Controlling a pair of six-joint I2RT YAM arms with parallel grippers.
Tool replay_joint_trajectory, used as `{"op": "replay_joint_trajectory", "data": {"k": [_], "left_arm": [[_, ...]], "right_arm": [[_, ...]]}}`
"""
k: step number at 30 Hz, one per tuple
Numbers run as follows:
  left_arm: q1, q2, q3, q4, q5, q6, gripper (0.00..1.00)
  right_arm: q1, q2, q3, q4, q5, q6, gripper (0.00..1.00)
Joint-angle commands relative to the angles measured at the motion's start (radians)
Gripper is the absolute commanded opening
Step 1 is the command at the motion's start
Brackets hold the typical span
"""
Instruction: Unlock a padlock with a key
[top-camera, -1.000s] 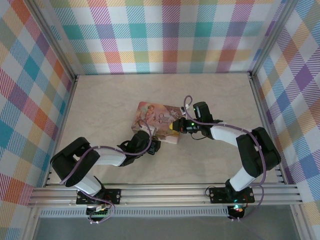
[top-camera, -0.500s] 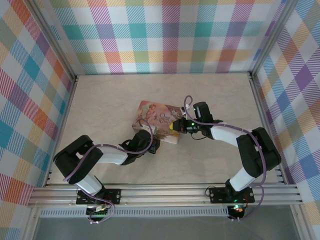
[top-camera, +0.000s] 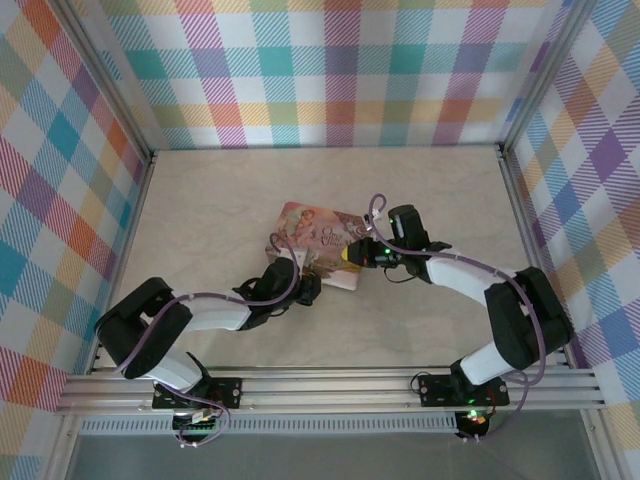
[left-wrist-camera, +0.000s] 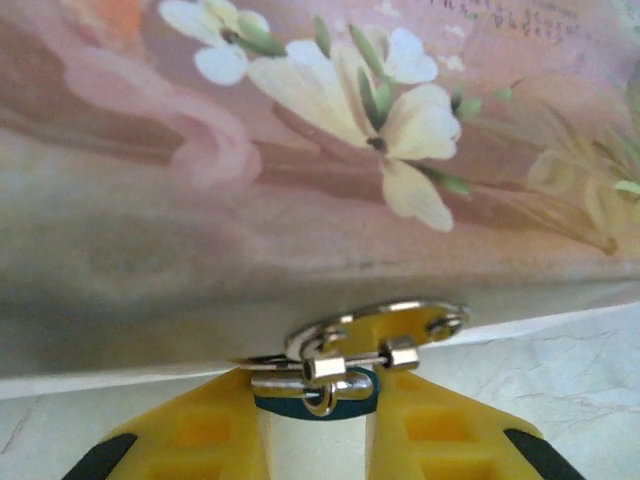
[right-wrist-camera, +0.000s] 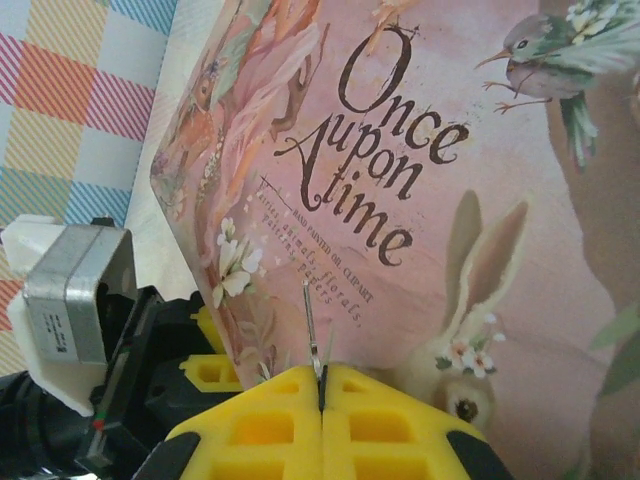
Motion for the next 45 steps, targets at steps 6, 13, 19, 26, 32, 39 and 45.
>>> {"op": "replay_joint_trajectory", "data": {"k": [6,13,19,26,32,39,45], "left_arm": [[-0.005,-0.082,0.099,-0.088,0.052,-0.114,0.21],[-0.006,-0.080,0.145,-0.162,0.077,-0.172,0.22],[-0.003,-0.075,0.212,-0.260,0.093,-0.205,0.22],[-0.003,-0.069,0.270,-0.332,0.124,-0.265,0.22],[-0.003,-0.070,0.310,-0.384,0.141,-0.309,0.21],[-0.002,-0.077,0.347,-0.437,0.159,-0.355,0.19],[-0.003,-0.073,0.365,-0.468,0.172,-0.361,0.19]], "right_arm": [[0.006,-0.157,-0.067,-0.093,0.100,-0.103,0.00],[0.014,-0.294,-0.129,-0.133,0.116,-0.150,0.00],[0.085,-0.403,-0.176,-0.159,0.192,-0.205,0.00],[0.196,-0.389,-0.252,-0.077,0.270,-0.215,0.00],[0.250,-0.332,-0.321,0.070,0.316,-0.227,0.00],[0.271,-0.251,-0.357,0.244,0.342,-0.255,0.00],[0.276,-0.199,-0.359,0.350,0.342,-0.268,0.00]]}}
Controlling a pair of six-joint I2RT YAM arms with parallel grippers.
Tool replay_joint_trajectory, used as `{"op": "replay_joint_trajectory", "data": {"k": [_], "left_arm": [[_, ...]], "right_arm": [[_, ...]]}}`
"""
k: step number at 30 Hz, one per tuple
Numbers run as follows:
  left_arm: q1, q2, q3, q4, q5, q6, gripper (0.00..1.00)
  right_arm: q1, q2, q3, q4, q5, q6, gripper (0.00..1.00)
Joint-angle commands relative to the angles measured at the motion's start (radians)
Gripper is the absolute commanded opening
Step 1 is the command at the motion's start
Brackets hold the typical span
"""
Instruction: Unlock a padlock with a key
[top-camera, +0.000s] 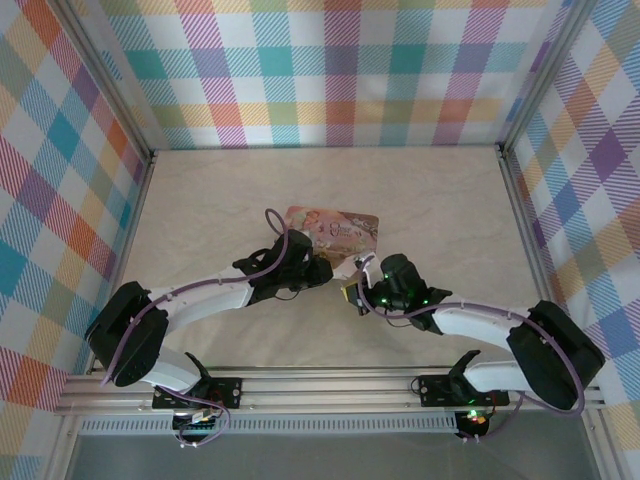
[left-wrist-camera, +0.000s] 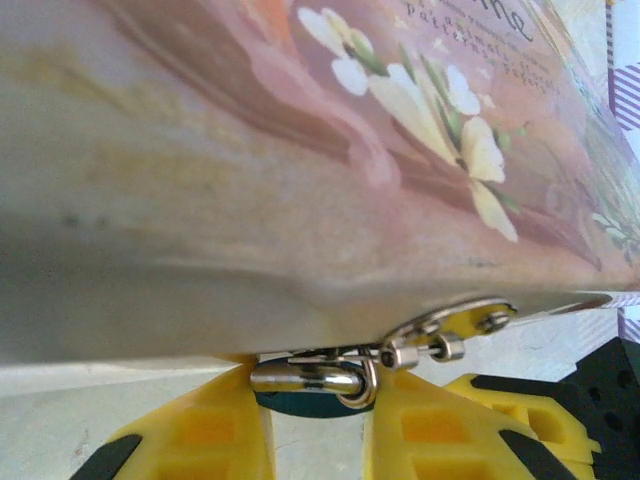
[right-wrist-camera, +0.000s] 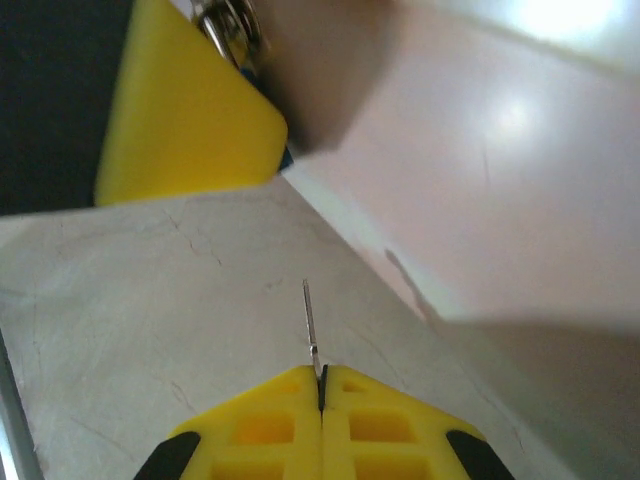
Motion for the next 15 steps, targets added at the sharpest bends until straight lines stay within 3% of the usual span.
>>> {"op": "replay_joint_trajectory", "data": {"k": [1,15], "left_arm": [[-0.003,-0.026,0.048,0.019,0.026,-0.012,0.19],[-0.003,-0.014,0.058,0.018,0.036,-0.023,0.18]], "right_arm": [[0.009,0.021,-0.006,0.118,0.005,-0.032,0.00],[0.014,0.077,-0.011,0.184,0.006,-0.041,0.00]]}}
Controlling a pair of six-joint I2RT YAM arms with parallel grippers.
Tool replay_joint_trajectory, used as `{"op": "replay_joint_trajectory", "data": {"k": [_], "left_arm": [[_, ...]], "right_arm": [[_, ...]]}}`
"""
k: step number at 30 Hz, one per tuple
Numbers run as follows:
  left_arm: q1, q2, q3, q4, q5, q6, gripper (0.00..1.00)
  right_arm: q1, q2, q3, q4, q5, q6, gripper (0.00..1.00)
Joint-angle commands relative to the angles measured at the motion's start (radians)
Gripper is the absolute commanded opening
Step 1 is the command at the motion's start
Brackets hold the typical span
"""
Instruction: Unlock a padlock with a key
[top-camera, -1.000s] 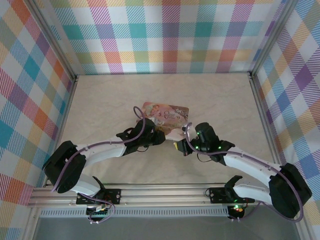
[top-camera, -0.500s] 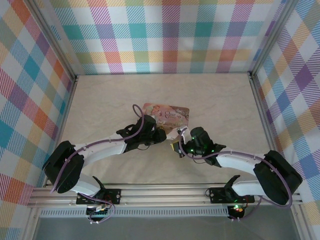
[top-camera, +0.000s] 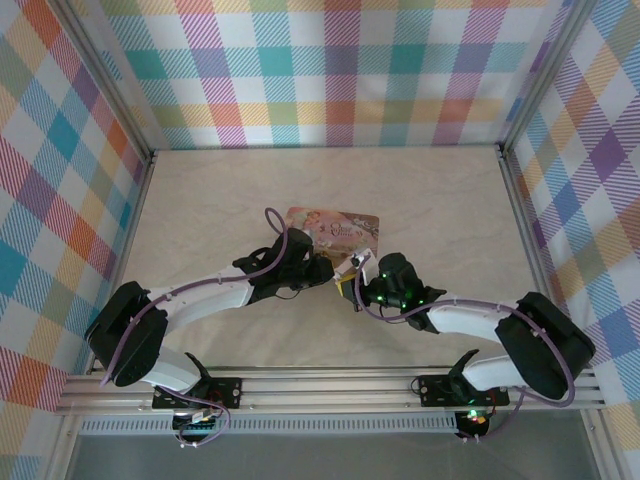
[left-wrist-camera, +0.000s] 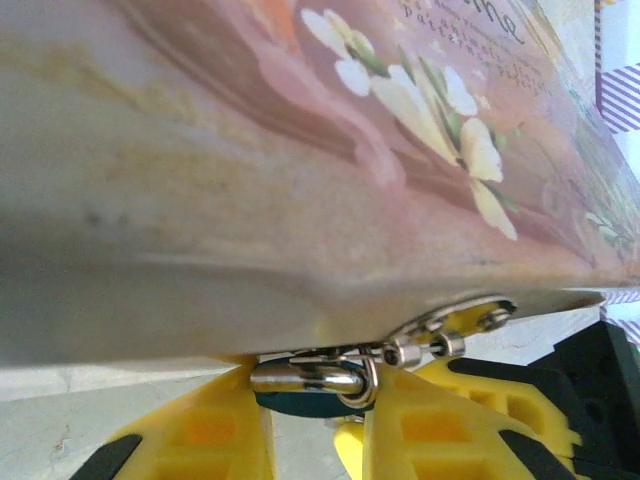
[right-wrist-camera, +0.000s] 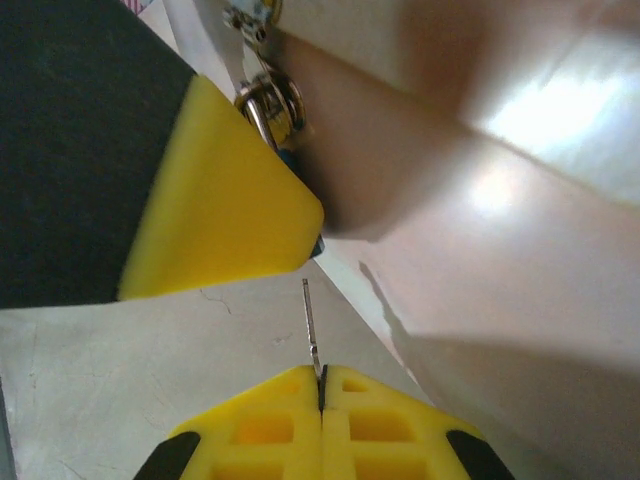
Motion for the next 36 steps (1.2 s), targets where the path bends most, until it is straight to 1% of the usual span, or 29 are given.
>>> {"op": "replay_joint_trajectory", "data": {"k": [1,36], "left_arm": [[-0.004,-0.014,0.044,0.026,0.022,-0.001,0.18],[-0.004,-0.019,0.033,0.030,0.022,-0.003,0.17]], "right_arm": [[0.008,0.016,-0.008,0.050,0.005,-0.014,0.00],[0.011,0.054,-0.012,0.139,-0.005,-0.003,0.00]]}}
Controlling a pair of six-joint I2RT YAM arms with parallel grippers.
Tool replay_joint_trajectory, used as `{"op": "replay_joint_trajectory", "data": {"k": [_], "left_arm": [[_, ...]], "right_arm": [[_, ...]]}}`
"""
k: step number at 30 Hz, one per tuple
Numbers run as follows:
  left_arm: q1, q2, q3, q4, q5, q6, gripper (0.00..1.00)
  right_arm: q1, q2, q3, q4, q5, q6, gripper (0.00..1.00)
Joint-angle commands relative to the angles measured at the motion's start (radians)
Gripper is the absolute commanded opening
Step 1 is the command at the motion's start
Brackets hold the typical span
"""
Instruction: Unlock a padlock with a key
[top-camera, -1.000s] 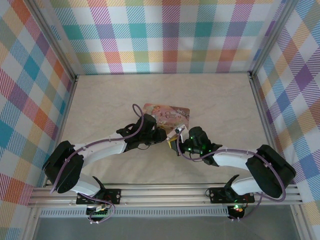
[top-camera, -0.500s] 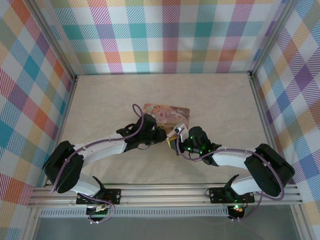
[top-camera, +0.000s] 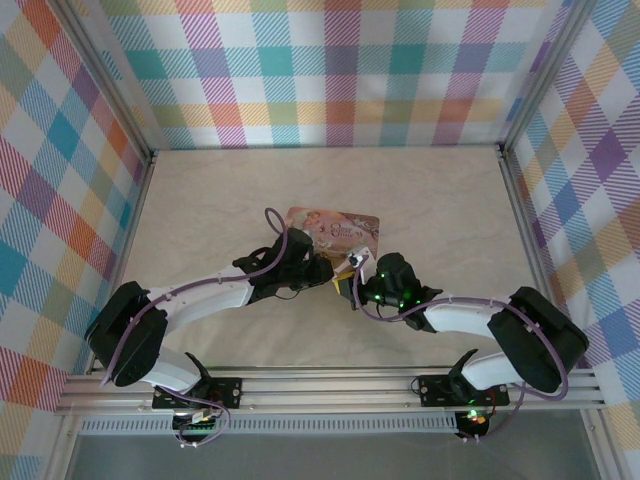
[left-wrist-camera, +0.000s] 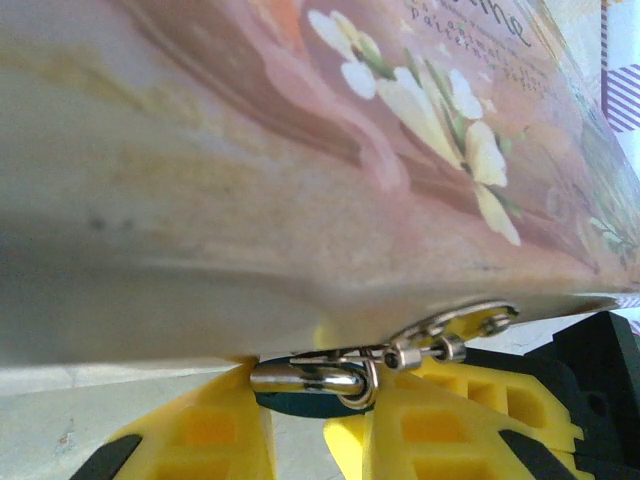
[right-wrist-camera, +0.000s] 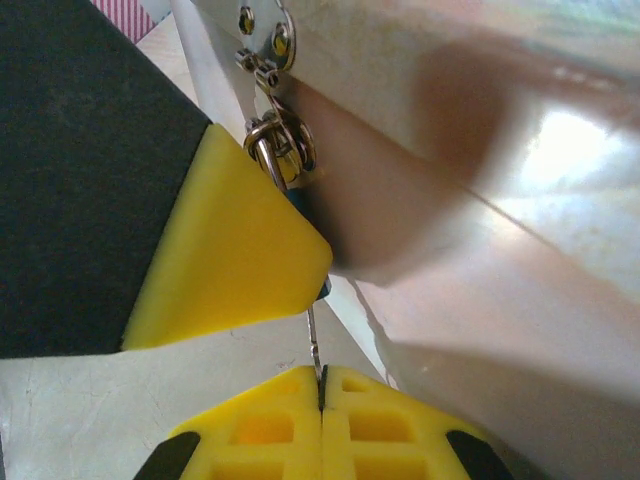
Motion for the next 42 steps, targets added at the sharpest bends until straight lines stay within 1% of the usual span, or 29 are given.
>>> {"op": "replay_joint_trajectory", "data": {"k": [1,3,4,13,25,42], "left_arm": [[-0.004,-0.018,0.030,0.040,0.022,0.000,0.17],[-0.004,-0.021,0.030,0.042,0.024,-0.001,0.17],[-0.004,-0.021,0.030,0.042,0.025,-0.002,0.17],[-0.004,-0.032,0.030,0.037,0.033,-0.003,0.17],[-0.004,-0.038,0.027,0.031,0.034,-0.005,0.17],[-0.005,-0.018,0.027,0.043,0.040,-0.020,0.17]], "right_arm": [[0.006,0.015,-0.013,0.055,-0.002,0.000,0.00],[0.006,0.015,-0.014,0.055,0.004,0.000,0.00],[0.007,0.017,-0.015,0.086,0.011,0.000,0.00],[0.007,0.036,-0.032,0.166,0.072,-0.029,0.00],[0.006,0.084,-0.039,0.251,0.108,-0.073,0.00],[0.006,0.093,-0.010,0.317,0.060,-0.083,0.00]]}}
